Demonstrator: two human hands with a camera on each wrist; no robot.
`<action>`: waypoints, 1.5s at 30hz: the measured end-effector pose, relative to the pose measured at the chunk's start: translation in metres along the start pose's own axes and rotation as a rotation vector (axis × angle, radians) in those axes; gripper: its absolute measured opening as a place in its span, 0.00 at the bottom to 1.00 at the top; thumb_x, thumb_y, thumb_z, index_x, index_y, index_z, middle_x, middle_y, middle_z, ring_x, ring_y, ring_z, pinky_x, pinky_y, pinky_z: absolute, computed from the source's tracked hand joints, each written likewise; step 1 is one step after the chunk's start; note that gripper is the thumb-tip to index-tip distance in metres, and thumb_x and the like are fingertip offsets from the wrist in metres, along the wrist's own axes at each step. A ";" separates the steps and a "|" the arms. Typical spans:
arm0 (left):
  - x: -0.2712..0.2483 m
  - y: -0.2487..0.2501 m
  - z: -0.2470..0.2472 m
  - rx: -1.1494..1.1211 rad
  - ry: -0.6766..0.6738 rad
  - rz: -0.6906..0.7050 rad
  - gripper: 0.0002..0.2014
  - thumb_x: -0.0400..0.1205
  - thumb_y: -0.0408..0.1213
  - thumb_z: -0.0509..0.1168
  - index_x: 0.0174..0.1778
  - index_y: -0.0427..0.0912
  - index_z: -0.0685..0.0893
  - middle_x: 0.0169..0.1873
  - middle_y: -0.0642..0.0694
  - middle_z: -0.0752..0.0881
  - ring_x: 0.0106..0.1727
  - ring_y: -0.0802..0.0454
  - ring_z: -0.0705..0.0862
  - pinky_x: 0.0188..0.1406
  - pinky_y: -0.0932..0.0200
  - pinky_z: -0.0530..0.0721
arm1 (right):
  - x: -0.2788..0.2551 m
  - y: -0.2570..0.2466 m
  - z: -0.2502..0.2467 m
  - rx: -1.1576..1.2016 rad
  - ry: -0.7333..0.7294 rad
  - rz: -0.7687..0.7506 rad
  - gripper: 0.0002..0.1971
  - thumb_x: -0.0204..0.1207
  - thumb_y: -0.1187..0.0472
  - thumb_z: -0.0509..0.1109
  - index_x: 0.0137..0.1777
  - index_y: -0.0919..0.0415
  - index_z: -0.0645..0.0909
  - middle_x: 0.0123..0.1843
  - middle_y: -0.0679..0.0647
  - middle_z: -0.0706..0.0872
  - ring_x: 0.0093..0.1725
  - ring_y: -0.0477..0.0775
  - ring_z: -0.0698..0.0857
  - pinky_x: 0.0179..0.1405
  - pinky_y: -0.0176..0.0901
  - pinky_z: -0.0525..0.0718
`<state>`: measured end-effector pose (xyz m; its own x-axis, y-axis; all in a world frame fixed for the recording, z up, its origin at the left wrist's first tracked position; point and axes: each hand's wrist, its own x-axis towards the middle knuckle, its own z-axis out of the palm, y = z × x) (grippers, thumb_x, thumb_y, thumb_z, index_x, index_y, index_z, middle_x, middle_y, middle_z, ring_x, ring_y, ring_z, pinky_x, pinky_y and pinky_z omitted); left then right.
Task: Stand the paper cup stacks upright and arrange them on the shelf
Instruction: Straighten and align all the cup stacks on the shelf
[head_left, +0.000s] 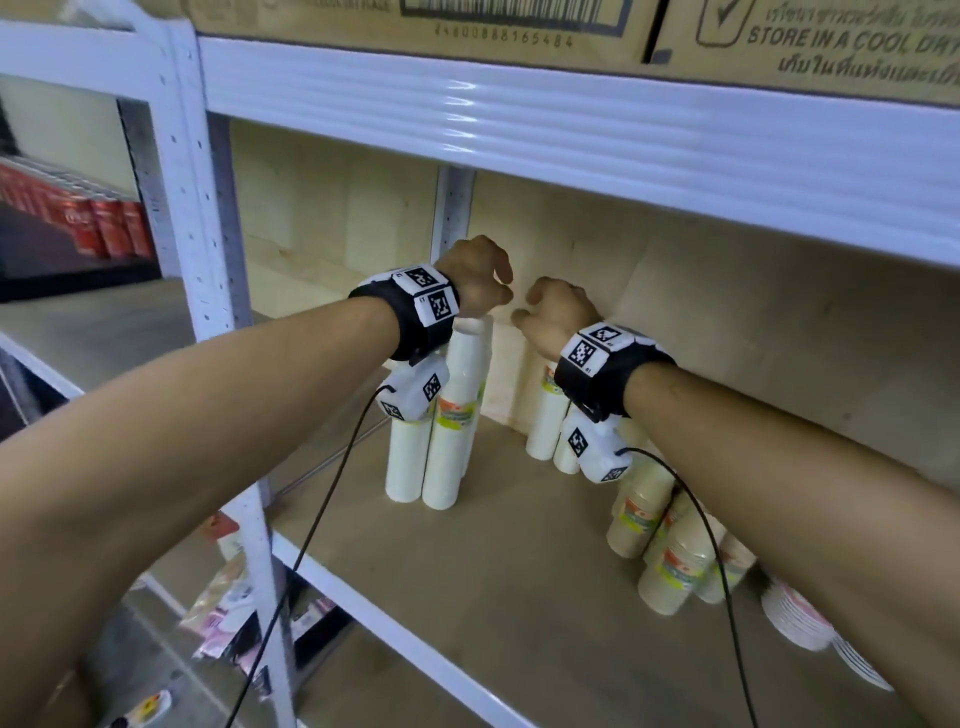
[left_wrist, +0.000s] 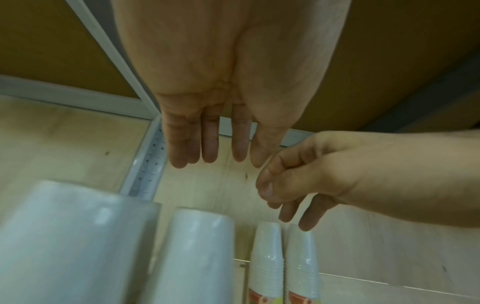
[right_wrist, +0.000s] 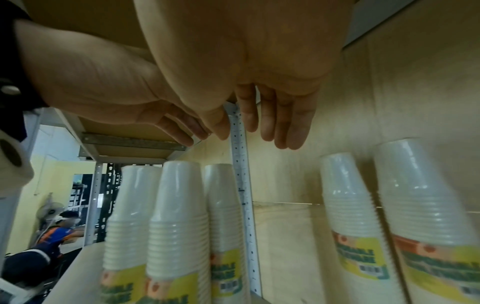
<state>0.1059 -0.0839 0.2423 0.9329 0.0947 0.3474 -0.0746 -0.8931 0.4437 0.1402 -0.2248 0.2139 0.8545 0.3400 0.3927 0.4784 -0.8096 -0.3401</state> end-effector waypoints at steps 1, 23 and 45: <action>-0.004 -0.005 -0.004 0.004 0.002 -0.014 0.14 0.80 0.42 0.70 0.62 0.46 0.87 0.61 0.46 0.82 0.56 0.50 0.81 0.50 0.61 0.77 | -0.002 -0.006 0.003 0.016 0.000 -0.005 0.19 0.79 0.52 0.67 0.66 0.60 0.80 0.65 0.58 0.84 0.61 0.62 0.83 0.55 0.45 0.82; -0.059 -0.067 0.001 -0.051 -0.070 -0.176 0.20 0.80 0.48 0.72 0.64 0.43 0.83 0.60 0.43 0.82 0.52 0.47 0.80 0.43 0.57 0.76 | -0.028 -0.050 0.044 0.126 -0.099 -0.014 0.20 0.74 0.51 0.73 0.61 0.61 0.79 0.55 0.57 0.84 0.51 0.60 0.81 0.42 0.43 0.77; -0.028 -0.008 0.027 -0.142 -0.132 0.004 0.20 0.77 0.46 0.74 0.63 0.43 0.85 0.56 0.45 0.85 0.44 0.48 0.87 0.35 0.55 0.88 | -0.030 0.005 0.001 0.069 -0.012 0.159 0.22 0.66 0.53 0.73 0.59 0.60 0.85 0.58 0.58 0.87 0.55 0.61 0.85 0.42 0.40 0.77</action>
<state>0.0901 -0.0906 0.2070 0.9698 0.0243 0.2426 -0.1189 -0.8213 0.5579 0.1167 -0.2389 0.1997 0.9227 0.2164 0.3189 0.3494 -0.8190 -0.4552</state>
